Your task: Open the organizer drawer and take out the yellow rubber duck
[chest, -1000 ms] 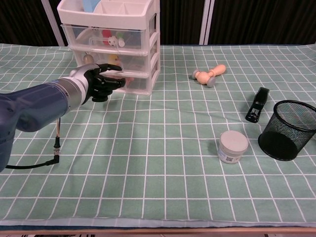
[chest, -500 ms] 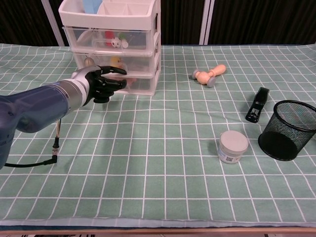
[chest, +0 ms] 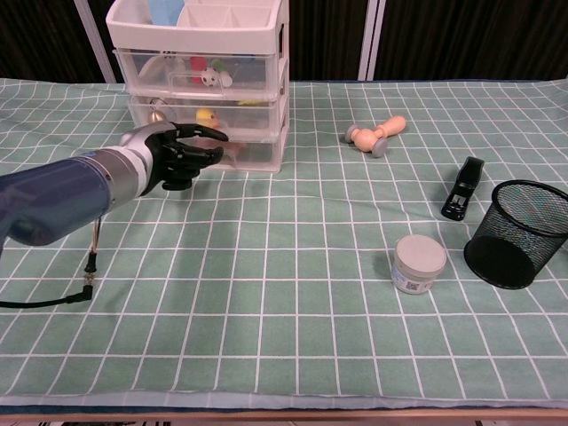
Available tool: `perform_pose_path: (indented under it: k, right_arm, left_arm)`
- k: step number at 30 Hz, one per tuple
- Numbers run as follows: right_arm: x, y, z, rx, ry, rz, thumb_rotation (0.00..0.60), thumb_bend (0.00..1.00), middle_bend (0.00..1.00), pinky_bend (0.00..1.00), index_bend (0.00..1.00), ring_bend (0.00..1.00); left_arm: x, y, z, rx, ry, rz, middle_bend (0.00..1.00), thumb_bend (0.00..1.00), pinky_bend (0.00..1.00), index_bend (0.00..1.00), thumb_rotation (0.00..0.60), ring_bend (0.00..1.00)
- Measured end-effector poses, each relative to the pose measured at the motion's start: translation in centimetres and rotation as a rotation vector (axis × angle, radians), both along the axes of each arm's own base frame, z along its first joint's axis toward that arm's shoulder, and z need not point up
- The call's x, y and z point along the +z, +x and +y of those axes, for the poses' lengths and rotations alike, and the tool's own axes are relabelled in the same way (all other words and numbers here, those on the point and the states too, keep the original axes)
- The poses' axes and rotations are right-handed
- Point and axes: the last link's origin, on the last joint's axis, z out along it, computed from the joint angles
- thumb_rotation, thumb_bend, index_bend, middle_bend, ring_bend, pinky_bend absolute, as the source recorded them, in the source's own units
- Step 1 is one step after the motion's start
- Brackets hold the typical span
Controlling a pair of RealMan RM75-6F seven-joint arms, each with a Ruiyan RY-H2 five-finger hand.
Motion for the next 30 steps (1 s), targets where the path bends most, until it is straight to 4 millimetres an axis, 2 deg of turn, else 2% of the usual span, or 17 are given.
perform_pose_path:
  k: [8,16,22,30]
  right_arm:
    - [0.0,0.0,0.0,0.001,0.001,-0.001,0.6,0.07,0.0,0.23,0.0,0.0]
    - [0.0,0.0,0.0,0.0,0.001,-0.005,0.6,0.07,0.0,0.23,0.0,0.0]
    - [0.0,0.1,0.0,0.0,0.0,-0.008,0.6,0.07,0.0,0.23,0.0,0.0]
    - [0.0,0.1,0.0,0.0,-0.001,-0.011,0.6,0.07,0.0,0.23,0.0,0.0]
  left_arm:
    - [0.8,-0.6,-2.2,-0.058,0.013,0.037,0.94,0.48,1.0,0.29,0.6,0.96]
    - [1.7,-1.1,-3.8,-0.211,0.053,0.23,0.94,0.48,1.0,0.26,0.6,0.96]
    - [2.0,-1.4,-4.5,-0.262,0.057,0.314,0.95,0.48,1.0,0.26,0.6,0.96]
    - [3.1,-0.1,-4.5,-0.358,0.145,0.379,0.96,0.48,1.0,0.28,0.6,0.98]
